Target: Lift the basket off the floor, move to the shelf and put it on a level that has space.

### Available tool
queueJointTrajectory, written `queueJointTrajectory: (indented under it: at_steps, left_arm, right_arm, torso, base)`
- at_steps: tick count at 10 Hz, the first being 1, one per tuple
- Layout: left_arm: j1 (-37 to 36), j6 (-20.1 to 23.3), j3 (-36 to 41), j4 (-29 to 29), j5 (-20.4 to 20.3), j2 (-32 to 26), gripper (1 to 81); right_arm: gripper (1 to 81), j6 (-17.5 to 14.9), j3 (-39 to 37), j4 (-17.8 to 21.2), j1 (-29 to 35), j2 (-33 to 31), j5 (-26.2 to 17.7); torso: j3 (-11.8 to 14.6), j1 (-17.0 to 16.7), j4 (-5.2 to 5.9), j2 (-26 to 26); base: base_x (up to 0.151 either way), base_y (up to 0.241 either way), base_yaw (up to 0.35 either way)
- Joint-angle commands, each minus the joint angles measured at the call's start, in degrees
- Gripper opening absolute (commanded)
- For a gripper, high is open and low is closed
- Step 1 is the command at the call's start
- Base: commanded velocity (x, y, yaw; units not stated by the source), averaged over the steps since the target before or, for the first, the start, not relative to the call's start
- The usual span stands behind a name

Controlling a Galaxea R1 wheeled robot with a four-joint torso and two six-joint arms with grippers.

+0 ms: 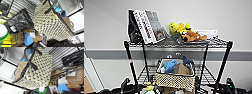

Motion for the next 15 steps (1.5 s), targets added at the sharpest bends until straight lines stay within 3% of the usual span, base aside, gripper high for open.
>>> queueJointTrajectory:
  at_steps: [1, 7, 15]
  left_arm:
    - [4.26, 0.47, 4.83, 6.47, -6.98, -3.57, 81.1]
    - [25.01, 0.56, -3.93, 16.13, -16.28, 4.77, 81.1]
    - [42.06, 0.65, -27.04, 19.92, -22.09, 21.90, 81.1]
  right_arm:
    - [81.1, -0.39, 2.70, -3.79, -4.55, -2.80, 3.06]
    - [81.1, -0.31, -4.75, -12.31, -18.37, 4.83, 5.35]
    - [81.1, -0.31, -23.55, -19.52, -32.78, 19.07, 4.64]
  torso:
    - [0.00, 0.00, 0.00, 0.00]
    - [0.09, -0.09, 0.00, -0.09]
    - [0.18, -0.19, 0.00, -0.15]
  base:
    - [0.000, 0.000, 0.000]
    - [0.000, 0.000, 0.000]
    - [0.000, 0.000, 0.000]
